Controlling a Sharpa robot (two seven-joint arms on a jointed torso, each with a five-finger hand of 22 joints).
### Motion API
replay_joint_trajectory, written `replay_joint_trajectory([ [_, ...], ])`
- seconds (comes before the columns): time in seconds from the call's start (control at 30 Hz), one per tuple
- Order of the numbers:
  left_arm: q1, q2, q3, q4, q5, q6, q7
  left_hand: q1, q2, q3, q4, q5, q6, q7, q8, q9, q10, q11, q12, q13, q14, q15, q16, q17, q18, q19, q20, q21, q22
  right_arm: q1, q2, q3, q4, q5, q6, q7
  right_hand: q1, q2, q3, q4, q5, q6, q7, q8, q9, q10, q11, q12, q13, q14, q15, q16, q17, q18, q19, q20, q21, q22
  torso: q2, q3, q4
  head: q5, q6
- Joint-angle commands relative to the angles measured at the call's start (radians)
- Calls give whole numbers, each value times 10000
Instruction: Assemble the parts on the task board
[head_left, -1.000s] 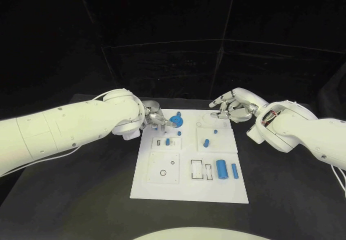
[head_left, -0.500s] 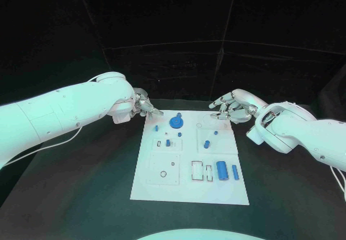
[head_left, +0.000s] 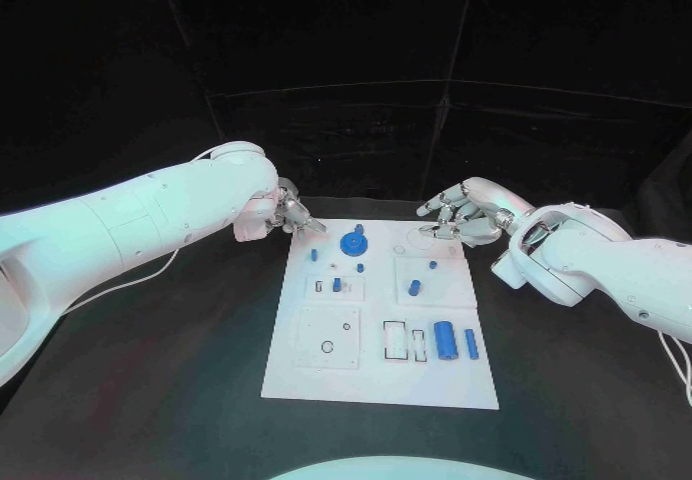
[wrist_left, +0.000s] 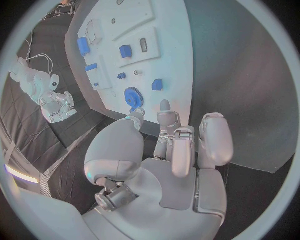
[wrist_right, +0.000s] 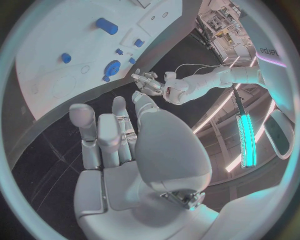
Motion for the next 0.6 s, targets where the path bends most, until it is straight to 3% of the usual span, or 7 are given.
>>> replay_joint_trajectory([
  [0.03,-18,110,-57,-119,-73,333,236,98,-6,-56,9,18,-45,7,-30,-15,-67,-5,-3,19,1035,48,32,2634,79,-56,7,-47,19,19,25,5,2,31,26,115,-42,-20,-18,56,60,-80,18,53,4,-65,19,-22,-13,-68,25,-47,13,64,-94,-9,-52,-12,-9,-2,29,-10,-35],
  [0.27,-159,304,-141,-375,-77,516,342,120,0,-86,8,16,-36,7,-31,-19,-84,-4,-24,-10,1035,50,32,2634,81,-60,10,-54,12,18,42,5,-8,31,34,125,-33,-16,-12,55,63,-83,18,55,4,-66,17,-20,-15,-68,24,-45,18,66,-97,-9,-58,-19,-18,-2,32,-17,-32],
  [0.6,-270,390,-163,-462,-225,516,478,276,96,-171,-22,18,-6,8,-40,-44,-92,-1,-8,-6,1035,57,32,2634,81,-57,21,-57,22,18,58,5,-16,31,61,127,-24,-9,-5,54,67,-85,17,57,4,-67,16,-18,-17,-68,24,-48,18,65,-93,-9,-59,-14,-21,12,32,1,-27],
])
